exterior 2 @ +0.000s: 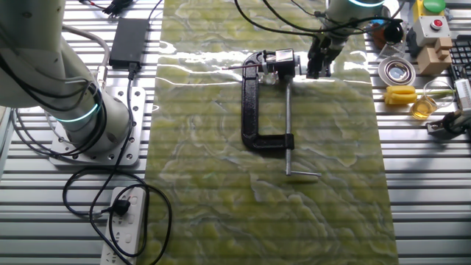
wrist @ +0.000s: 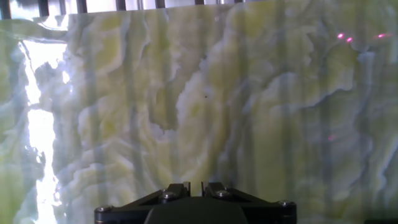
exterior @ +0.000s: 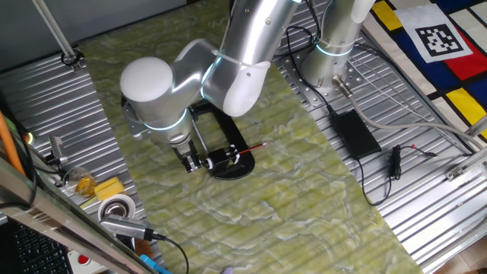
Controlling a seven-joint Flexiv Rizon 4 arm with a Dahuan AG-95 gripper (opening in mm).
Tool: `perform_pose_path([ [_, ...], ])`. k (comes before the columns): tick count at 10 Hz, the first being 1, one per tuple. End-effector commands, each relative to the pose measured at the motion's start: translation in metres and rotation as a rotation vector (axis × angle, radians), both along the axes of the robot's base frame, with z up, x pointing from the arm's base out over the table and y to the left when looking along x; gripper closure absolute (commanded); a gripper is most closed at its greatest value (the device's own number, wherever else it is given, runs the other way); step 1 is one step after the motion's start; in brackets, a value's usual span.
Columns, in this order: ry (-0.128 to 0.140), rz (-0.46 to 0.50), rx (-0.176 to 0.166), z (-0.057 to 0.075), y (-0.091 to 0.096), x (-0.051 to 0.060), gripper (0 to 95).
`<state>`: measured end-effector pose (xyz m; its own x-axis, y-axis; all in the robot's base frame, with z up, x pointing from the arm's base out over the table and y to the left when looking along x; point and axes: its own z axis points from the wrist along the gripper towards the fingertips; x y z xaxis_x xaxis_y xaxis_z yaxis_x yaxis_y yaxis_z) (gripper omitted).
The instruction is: Sharpen the pencil with a pencil sharpener
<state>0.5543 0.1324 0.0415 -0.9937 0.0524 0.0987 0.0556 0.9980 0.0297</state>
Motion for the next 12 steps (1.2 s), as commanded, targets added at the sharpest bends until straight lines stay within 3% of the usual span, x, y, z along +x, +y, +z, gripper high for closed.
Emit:
perform_pose_path([
  [1,0.006,-0.009,-0.003,0.007,0.001,-0.002,95.0],
  [6,0.025,-0.005,-0.006,0.011,0.002,-0.003,95.0],
  [10,0.001,-0.004,-0.003,0.008,0.007,-0.004,95.0],
  [12,-0.024,-0.004,-0.002,0.001,0.008,-0.005,95.0],
])
